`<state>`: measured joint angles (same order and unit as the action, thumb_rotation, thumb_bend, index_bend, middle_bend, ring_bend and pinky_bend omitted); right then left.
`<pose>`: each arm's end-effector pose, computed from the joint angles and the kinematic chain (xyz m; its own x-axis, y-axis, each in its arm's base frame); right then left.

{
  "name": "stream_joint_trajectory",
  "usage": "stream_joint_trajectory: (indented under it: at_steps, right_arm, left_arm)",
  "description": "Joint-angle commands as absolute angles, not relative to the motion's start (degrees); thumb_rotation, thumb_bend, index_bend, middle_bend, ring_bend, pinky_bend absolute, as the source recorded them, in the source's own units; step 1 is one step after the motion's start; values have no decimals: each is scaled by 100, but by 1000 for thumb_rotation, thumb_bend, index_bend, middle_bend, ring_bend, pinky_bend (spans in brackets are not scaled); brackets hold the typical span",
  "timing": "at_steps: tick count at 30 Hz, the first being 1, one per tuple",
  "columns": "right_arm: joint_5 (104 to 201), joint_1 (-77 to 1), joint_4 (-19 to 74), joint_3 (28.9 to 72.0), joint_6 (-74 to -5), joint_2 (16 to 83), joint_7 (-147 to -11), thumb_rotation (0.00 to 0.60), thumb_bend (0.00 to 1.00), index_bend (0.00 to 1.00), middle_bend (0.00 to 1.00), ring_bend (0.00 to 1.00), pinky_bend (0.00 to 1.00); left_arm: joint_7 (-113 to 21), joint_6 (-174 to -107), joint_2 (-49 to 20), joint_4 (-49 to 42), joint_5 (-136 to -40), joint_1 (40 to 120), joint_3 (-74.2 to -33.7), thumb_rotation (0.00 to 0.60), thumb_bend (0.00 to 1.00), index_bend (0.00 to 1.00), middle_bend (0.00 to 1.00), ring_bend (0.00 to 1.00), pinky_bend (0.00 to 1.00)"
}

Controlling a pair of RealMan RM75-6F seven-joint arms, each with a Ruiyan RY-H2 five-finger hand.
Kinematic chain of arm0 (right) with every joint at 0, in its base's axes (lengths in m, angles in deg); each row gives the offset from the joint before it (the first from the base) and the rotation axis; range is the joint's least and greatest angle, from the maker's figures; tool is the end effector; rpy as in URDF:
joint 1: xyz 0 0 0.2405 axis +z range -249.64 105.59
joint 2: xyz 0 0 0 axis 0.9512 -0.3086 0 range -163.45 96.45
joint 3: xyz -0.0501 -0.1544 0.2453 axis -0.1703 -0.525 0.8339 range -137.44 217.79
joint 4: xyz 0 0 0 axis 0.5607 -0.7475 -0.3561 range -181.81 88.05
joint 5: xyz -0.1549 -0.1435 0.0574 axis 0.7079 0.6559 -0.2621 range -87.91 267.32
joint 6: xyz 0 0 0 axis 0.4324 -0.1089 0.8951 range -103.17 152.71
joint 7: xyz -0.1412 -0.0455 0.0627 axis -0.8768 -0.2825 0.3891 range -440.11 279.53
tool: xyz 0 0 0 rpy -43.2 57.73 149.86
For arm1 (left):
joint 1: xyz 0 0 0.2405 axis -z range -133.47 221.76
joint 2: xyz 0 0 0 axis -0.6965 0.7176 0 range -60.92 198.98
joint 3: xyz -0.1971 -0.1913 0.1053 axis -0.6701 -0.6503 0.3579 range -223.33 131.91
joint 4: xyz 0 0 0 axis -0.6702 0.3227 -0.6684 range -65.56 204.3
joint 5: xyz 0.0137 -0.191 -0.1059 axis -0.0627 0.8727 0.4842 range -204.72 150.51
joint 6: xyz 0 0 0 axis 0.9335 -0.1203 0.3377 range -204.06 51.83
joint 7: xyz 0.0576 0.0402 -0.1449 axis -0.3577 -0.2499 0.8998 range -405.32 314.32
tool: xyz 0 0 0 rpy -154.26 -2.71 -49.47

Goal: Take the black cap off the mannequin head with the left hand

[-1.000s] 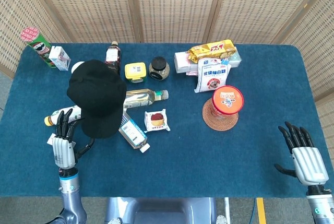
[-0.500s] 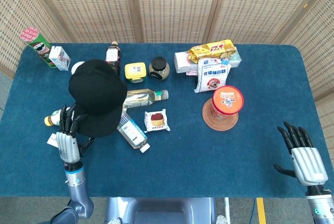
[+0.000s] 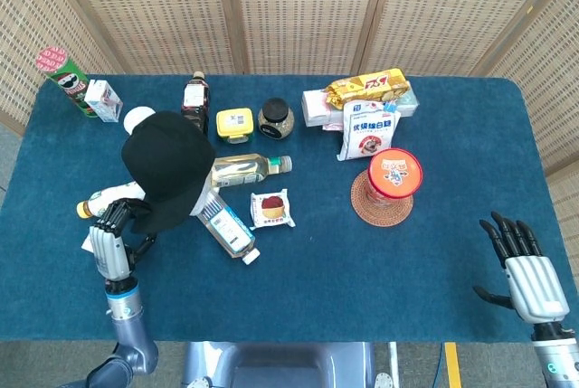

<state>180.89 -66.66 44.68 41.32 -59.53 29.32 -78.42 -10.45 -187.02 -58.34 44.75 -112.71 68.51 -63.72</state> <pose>-0.3417 -0.1977 0.1646 0.4089 -0.0421 0.9116 -0.9093 -0.1040 0.4030 -0.2524 0.2901 -0.0360 -0.2720 -0.5049 0.8192 0.9207 -0.3840 0.0690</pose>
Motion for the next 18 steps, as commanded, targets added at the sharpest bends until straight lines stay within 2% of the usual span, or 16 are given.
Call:
stream_joint_trajectory:
  at_steps: [1, 10, 18]
  right_arm:
    - [18089, -6667, 4470, 4127, -5947, 2927, -7836, 600, 0, 13, 0, 0, 0]
    - [18095, -6666, 4488, 4117, -5946, 2920, -7836, 600, 0, 13, 0, 0, 0]
    - [18098, -6671, 4504, 4106, -5948, 2909, -7830, 600, 0, 13, 0, 0, 0]
  left_arm:
    - [-1084, -18740, -5708, 4360, -11261, 6913, -6375, 600, 460, 793, 628, 487, 651]
    - [-1412, -18979, -5301, 4041, -11343, 7112, -6385, 600, 471, 824, 663, 526, 692]
    - [-1668, -19123, -4773, 3514, -11301, 7172, -6521, 600, 555, 847, 682, 545, 709]
